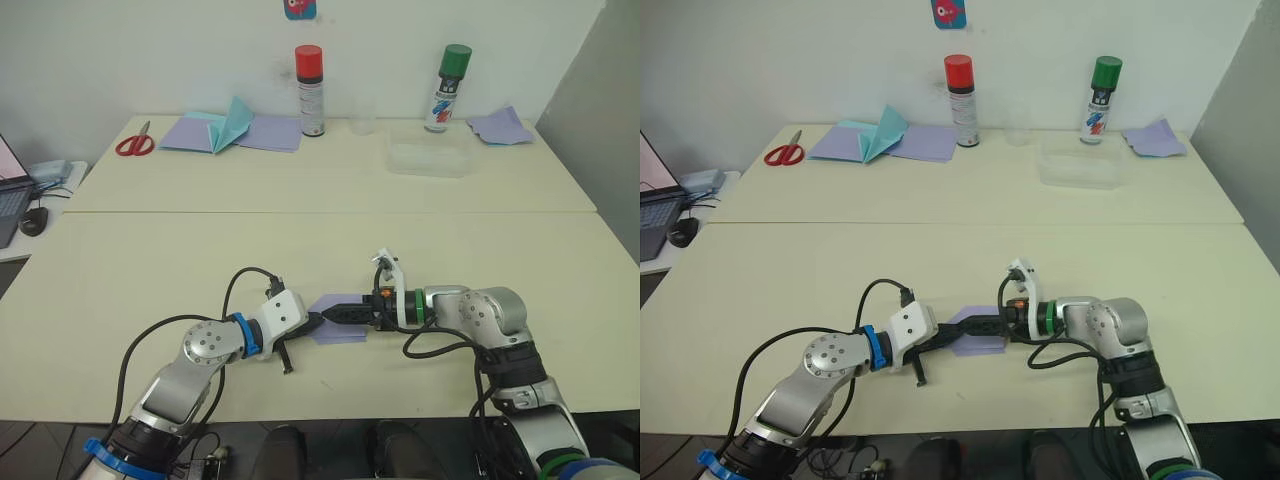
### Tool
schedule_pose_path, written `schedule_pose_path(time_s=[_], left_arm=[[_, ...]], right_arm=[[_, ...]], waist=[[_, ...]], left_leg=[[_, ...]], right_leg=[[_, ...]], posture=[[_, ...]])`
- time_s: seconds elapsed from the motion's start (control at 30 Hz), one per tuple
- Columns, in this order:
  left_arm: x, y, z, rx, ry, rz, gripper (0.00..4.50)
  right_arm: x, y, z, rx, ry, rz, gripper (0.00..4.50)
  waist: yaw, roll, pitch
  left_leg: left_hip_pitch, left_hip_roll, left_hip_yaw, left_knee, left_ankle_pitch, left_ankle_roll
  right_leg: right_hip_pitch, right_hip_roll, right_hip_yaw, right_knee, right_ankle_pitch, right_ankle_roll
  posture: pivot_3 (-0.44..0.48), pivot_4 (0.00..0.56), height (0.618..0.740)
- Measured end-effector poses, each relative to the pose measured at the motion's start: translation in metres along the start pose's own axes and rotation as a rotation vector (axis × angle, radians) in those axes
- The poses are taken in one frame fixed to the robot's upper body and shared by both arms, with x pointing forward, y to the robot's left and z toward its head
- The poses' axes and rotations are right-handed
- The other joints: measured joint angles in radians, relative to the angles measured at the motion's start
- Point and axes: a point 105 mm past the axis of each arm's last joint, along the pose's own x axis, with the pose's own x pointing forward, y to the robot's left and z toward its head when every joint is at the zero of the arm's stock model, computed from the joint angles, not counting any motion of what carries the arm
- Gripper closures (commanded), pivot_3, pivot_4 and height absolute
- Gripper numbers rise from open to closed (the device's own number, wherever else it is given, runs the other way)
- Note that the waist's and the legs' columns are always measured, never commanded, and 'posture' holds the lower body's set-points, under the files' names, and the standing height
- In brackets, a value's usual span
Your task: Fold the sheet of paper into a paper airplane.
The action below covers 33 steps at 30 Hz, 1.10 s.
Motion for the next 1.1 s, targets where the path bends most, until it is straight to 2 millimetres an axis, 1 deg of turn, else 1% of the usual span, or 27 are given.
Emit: schedule_pose_path(time_s=[0.13, 0.3, 0.43, 0.53, 0.63, 0.67, 0.73, 0.87, 1.0, 1.1], left_arm=[[0.0, 0.0, 0.0, 0.0, 0.0, 0.0, 4.5], [0.0, 0.0, -0.001, -0.001, 0.001, 0.0, 4.5], [0.0, 0.0, -0.001, -0.001, 0.002, 0.0, 4.5], [0.0, 0.0, -0.001, -0.001, 0.002, 0.001, 4.5], [0.0, 0.0, -0.001, -0.001, 0.002, 0.0, 4.5], [0.0, 0.0, -0.001, -0.001, 0.002, 0.0, 4.5], [0.0, 0.0, -0.001, 0.0, 0.002, 0.0, 4.5], [0.0, 0.0, -0.001, 0.001, 0.006, 0.001, 4.5], [0.0, 0.0, -0.002, 0.006, 0.01, 0.003, 4.5], [0.0, 0.0, -0.002, 0.007, 0.01, 0.0, 4.5]], right_arm=[[0.006, -0.002, -0.001, 0.008, 0.0, 0.004, 0.25], [0.017, -0.005, 0.004, -0.006, -0.009, -0.002, 0.25], [0.019, -0.008, 0.005, -0.006, -0.022, -0.001, 0.25], [0.019, -0.01, 0.005, -0.003, -0.023, -0.003, 0.8], [0.017, -0.014, 0.004, 0.0, -0.018, -0.02, 1.88], [0.016, -0.014, 0.004, -0.001, -0.018, -0.022, 2.36], [0.016, -0.014, 0.004, -0.003, -0.019, -0.023, 2.98], [0.017, -0.012, 0.006, -0.009, -0.023, -0.013, 4.47], [0.016, -0.013, 0.007, -0.027, -0.025, -0.025, 4.49], [0.015, -0.014, 0.008, -0.106, -0.018, -0.039, 4.49]], waist=[[0.0, 0.0, 0.0], [0.0, 0.0, -0.001], [0.0, 0.001, -0.002], [0.0, 0.001, -0.002], [0.0, 0.001, -0.002], [0.0, 0.001, -0.002], [0.0, 0.001, -0.002], [0.0, 0.001, -0.004], [0.0, 0.0, -0.004], [0.0, 0.0, -0.004]], left_leg=[[0.0, 0.0, 0.0, 0.0, 0.0, 0.0], [0.0, 0.0, 0.0, 0.0, 0.0, 0.0], [0.0, 0.0, 0.001, 0.0, 0.0, 0.0], [0.0, 0.0, 0.001, 0.0, 0.0, 0.0], [0.0, 0.0, 0.001, 0.0, 0.0, 0.0], [0.0, 0.0, 0.001, 0.0, 0.0, 0.0], [0.0, 0.0, 0.001, 0.0, 0.0, 0.0], [0.001, 0.0, 0.001, 0.0, 0.0, 0.0], [0.002, 0.0, 0.001, 0.0, 0.0, 0.0], [0.002, 0.0, 0.001, 0.0, 0.0, 0.0]], right_leg=[[0.0, 0.0, 0.0, 0.0, 0.0, 0.0], [0.0, 0.0, 0.0, 0.0, 0.0, 0.0], [0.0, 0.0, 0.0, 0.0, 0.0, 0.0], [0.0, 0.0, 0.0, 0.001, 0.0, 0.0], [0.0, 0.0, 0.0, 0.001, 0.0, 0.0], [0.0, 0.0, 0.0, 0.001, 0.0, 0.0], [0.0, 0.0, 0.0, 0.001, 0.0, 0.0], [0.001, 0.0, 0.0, 0.001, 0.0, 0.0], [0.002, 0.001, 0.0, 0.001, 0.0, 0.0], [0.001, 0.001, 0.0, 0.0, 0.0, 0.0]], posture=[[0.0, 0.15, 0.74], [0.0, 0.15, 0.74], [0.0, 0.15, 0.74], [0.0, 0.15, 0.74], [0.0, 0.15, 0.74], [0.0, 0.15, 0.74], [0.0, 0.15, 0.74], [0.0, 0.15, 0.74], [0.0, 0.15, 0.74], [0.0, 0.15, 0.74]])
